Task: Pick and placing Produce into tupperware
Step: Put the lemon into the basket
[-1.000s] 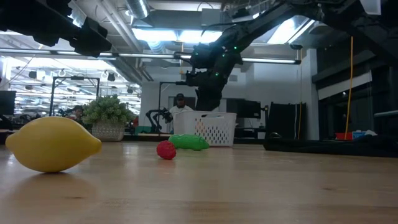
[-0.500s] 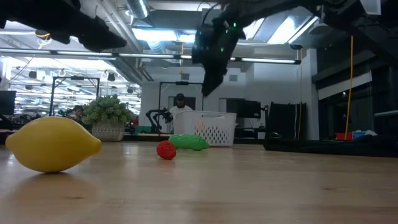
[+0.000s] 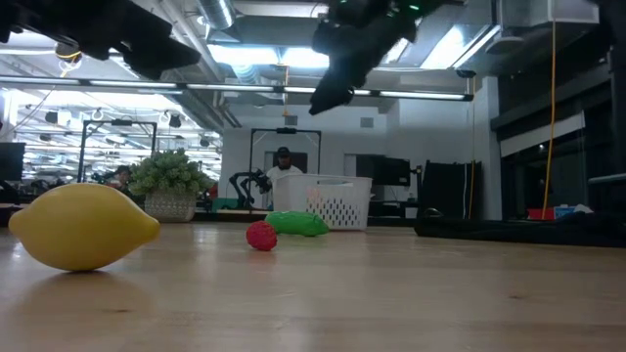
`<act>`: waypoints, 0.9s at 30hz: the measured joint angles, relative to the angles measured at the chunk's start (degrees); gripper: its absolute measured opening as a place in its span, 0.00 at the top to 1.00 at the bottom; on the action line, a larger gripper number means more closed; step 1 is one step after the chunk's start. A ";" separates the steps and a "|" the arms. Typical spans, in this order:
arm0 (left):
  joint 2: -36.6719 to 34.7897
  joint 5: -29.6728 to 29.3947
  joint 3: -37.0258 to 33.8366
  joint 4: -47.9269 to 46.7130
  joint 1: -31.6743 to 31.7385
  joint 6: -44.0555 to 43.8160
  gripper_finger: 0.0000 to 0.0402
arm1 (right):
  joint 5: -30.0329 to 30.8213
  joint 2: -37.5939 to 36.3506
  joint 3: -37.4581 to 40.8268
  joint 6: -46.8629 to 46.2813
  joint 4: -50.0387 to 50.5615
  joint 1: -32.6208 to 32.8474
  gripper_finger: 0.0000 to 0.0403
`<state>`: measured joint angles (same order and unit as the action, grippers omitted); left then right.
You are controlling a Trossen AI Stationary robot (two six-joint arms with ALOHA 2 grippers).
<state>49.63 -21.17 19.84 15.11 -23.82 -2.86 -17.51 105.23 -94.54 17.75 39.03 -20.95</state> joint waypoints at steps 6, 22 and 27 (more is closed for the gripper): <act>0.00 0.97 0.00 0.00 -0.74 -1.13 0.35 | -0.17 -13.84 27.33 -7.26 -27.24 5.58 0.36; 4.82 4.15 7.07 -8.32 -0.56 -8.10 0.35 | -0.20 -28.46 66.37 -14.16 -75.38 21.14 0.36; 14.57 4.19 15.92 -19.90 -0.91 -12.49 0.35 | -0.05 -28.43 70.28 -15.77 -83.04 21.94 0.36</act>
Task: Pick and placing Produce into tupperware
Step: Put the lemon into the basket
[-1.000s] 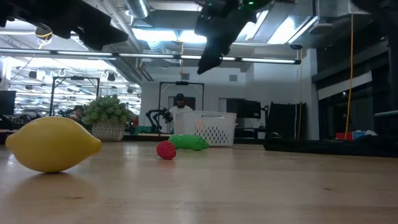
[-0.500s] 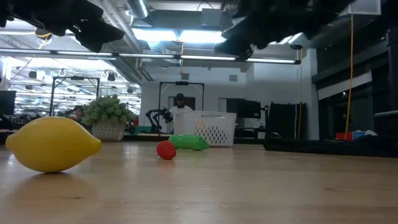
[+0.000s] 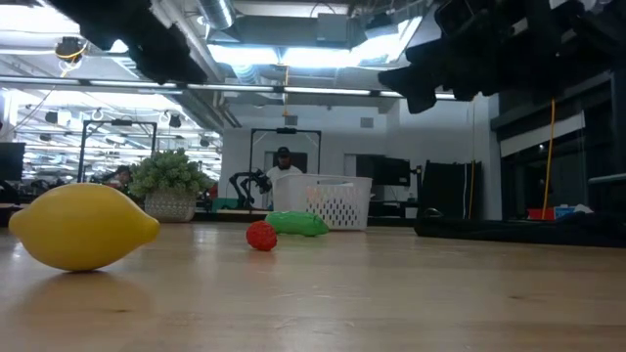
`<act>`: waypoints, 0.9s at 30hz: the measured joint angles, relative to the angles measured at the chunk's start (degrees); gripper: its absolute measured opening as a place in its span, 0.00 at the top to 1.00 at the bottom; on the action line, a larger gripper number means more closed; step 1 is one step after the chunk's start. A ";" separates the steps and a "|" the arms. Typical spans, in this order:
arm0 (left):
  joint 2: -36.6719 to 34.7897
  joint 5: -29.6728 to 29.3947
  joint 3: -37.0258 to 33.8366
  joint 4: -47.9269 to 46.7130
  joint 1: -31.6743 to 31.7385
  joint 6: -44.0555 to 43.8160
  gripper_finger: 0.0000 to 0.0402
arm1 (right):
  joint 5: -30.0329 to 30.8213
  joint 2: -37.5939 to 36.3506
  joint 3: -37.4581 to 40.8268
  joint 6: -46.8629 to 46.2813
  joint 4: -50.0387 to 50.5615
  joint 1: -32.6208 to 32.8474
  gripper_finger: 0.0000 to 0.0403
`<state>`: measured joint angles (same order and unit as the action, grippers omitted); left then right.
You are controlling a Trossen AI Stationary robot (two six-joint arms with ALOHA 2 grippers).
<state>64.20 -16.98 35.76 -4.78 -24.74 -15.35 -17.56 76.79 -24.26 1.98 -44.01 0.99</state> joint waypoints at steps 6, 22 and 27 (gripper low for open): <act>11.47 0.13 12.93 -16.16 -1.84 -7.58 0.35 | 0.00 0.02 0.65 -0.01 -1.21 0.00 0.36; 33.06 1.25 37.87 -41.11 -11.78 -29.70 0.35 | -0.01 0.02 0.63 -0.40 -0.78 0.02 0.36; 38.41 1.49 40.76 -41.03 -12.98 -33.50 0.35 | -0.02 0.02 0.63 -0.42 -0.70 0.02 0.36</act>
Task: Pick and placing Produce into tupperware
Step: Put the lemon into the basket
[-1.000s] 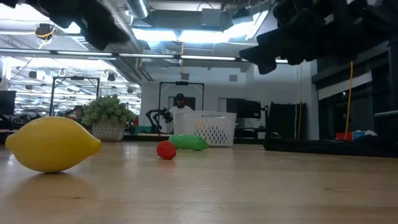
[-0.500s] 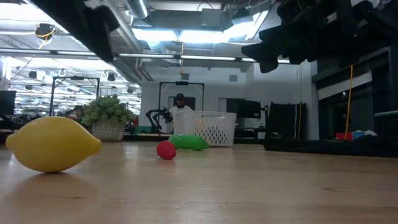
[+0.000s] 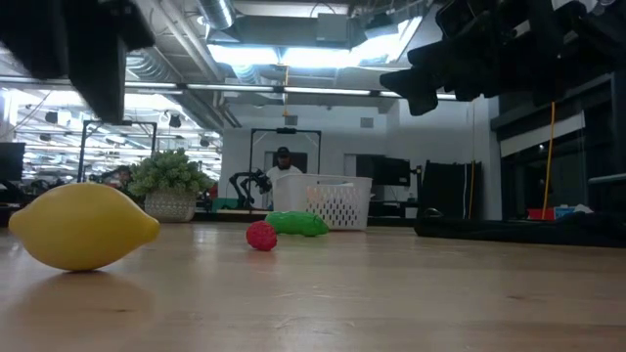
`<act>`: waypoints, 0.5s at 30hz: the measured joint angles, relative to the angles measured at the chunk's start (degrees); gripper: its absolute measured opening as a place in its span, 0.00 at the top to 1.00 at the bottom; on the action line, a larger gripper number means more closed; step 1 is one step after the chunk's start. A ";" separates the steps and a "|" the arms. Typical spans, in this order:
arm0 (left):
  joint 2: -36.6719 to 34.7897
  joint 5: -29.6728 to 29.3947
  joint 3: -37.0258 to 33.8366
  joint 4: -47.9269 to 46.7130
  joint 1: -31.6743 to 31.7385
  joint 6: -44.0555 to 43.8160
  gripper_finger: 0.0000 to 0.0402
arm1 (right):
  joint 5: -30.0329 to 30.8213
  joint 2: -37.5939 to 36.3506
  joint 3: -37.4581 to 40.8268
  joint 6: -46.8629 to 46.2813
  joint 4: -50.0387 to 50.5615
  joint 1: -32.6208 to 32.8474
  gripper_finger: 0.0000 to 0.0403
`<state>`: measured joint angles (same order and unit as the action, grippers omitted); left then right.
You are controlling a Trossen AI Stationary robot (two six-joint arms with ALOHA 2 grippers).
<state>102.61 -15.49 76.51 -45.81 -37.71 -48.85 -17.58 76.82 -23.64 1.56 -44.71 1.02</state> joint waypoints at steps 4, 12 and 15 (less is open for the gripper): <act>2.91 0.68 0.17 -0.10 0.02 -0.51 0.35 | 0.00 0.00 0.00 -0.02 0.01 0.00 0.36; 3.93 1.68 0.22 0.12 0.02 -0.53 0.35 | -0.01 0.00 -0.04 -1.48 0.02 -0.02 0.36; 3.93 1.66 0.22 0.31 -0.32 -0.53 0.35 | -0.02 0.00 -0.04 -1.51 0.02 -0.01 0.36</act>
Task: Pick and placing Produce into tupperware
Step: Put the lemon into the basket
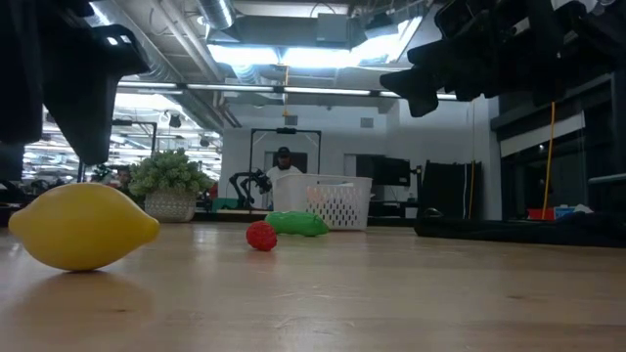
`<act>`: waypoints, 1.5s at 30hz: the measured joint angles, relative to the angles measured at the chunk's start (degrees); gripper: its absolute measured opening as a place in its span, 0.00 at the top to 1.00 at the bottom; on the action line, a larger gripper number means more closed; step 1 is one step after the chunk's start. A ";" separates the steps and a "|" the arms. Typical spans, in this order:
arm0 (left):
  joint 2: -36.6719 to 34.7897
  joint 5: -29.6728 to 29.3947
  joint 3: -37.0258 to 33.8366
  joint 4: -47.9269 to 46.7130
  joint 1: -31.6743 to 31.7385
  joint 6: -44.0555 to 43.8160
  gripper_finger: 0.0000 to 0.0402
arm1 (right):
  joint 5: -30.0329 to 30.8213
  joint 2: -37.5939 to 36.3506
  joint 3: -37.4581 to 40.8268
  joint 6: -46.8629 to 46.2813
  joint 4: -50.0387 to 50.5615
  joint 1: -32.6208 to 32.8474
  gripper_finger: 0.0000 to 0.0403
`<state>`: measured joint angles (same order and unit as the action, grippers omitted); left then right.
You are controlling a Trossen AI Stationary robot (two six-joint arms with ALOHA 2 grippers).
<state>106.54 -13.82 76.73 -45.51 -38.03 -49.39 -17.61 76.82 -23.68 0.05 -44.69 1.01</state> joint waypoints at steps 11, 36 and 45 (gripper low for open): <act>0.00 -2.29 0.00 0.12 0.19 0.02 0.35 | 0.00 0.02 0.00 0.11 0.00 -0.01 0.36; 5.64 -2.76 -0.04 0.21 0.44 -0.04 0.35 | -0.01 0.04 -0.02 0.00 0.41 0.00 0.36; 7.01 -2.78 -0.04 0.08 1.34 0.34 0.35 | -0.02 0.04 -0.02 0.00 0.39 0.00 0.36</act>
<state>113.55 -16.60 76.69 -45.43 -36.69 -49.04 -17.63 76.86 -23.70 0.05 -44.29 1.00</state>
